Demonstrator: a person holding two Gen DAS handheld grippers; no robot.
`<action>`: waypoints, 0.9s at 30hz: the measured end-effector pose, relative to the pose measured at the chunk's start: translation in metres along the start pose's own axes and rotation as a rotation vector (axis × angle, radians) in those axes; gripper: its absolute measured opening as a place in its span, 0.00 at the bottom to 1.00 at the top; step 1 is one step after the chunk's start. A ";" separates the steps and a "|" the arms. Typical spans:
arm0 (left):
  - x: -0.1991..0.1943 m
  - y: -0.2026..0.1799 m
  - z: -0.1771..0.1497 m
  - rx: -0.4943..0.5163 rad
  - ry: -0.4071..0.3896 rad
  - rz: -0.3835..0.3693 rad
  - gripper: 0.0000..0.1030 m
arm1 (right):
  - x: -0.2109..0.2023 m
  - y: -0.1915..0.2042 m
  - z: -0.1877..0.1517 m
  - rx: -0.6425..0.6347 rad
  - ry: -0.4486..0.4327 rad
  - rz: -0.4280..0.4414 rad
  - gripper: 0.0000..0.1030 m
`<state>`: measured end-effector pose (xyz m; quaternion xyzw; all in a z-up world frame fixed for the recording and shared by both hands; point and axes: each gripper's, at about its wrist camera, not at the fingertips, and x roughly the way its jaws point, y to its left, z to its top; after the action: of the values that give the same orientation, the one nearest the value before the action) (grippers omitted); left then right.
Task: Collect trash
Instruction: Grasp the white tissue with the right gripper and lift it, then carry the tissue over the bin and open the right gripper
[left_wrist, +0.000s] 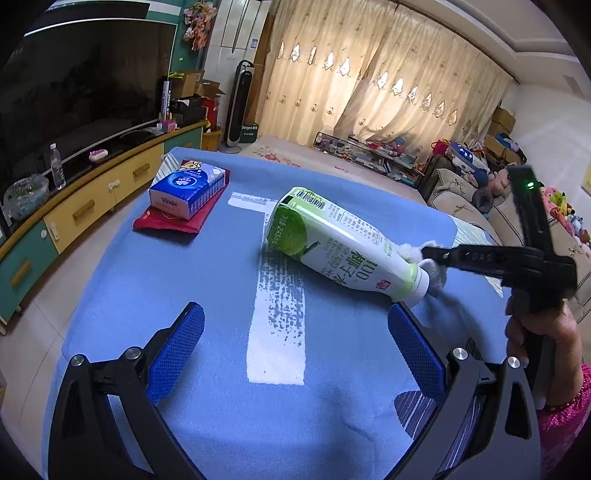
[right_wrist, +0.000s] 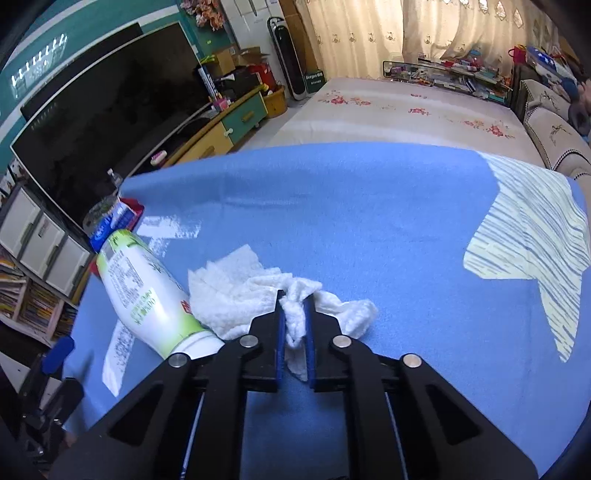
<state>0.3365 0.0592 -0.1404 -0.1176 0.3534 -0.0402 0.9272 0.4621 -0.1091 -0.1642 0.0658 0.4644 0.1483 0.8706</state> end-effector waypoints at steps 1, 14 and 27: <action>0.001 0.001 0.000 -0.001 0.001 -0.001 0.95 | -0.005 0.000 0.001 0.000 -0.013 -0.002 0.08; 0.002 -0.006 -0.002 0.026 0.005 0.006 0.95 | -0.137 -0.024 -0.025 0.009 -0.270 -0.101 0.08; -0.003 -0.016 -0.003 0.074 -0.023 0.005 0.95 | -0.238 -0.168 -0.139 0.276 -0.366 -0.421 0.08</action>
<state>0.3322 0.0435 -0.1369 -0.0828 0.3412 -0.0498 0.9350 0.2555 -0.3470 -0.0968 0.1115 0.3193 -0.1141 0.9341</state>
